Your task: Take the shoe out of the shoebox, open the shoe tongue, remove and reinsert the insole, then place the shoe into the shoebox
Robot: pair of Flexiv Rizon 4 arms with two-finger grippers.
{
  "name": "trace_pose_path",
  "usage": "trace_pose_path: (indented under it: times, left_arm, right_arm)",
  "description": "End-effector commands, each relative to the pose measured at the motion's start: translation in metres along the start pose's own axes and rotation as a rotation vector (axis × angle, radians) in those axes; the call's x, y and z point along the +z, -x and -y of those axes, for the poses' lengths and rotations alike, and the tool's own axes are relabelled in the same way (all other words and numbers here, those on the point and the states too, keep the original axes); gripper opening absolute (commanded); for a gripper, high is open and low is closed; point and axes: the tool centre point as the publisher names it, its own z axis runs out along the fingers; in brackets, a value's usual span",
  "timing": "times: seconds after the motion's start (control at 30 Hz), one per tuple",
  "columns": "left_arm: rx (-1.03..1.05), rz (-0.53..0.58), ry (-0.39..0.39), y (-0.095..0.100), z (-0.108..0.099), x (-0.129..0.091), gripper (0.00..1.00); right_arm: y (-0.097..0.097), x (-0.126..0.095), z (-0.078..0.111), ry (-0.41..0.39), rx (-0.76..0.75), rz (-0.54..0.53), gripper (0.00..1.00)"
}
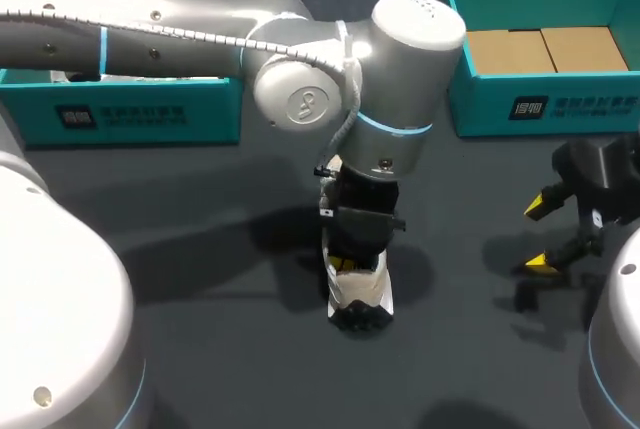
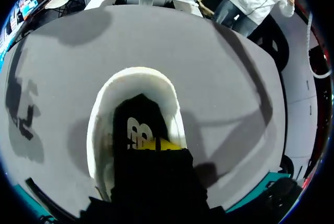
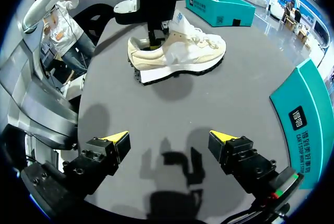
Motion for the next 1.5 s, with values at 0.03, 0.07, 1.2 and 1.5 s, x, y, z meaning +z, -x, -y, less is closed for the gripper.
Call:
trace_pose_path:
  times: [0.03,0.07,1.2,1.5]
  left_arm:
    - [-0.001,-0.007,-0.013,0.014,-0.002,0.018,0.0]
    - [-0.004,0.003,-0.013,0.016,-0.002,0.02,0.0]
    - [-0.095,0.179,-0.028,0.04,-0.005,0.023,0.0]
    - [-0.106,0.32,-0.022,0.027,-0.009,-0.013,0.0]
  right_arm:
    - [-0.002,-0.001,0.0,-0.002,0.001,0.003,1.0]
    - [-0.002,-0.001,0.0,-0.002,0.001,0.003,1.0]
    - [-0.002,-0.001,0.0,-0.002,0.001,0.003,1.0]
    - [-0.002,-0.001,0.0,-0.002,0.001,0.003,1.0]
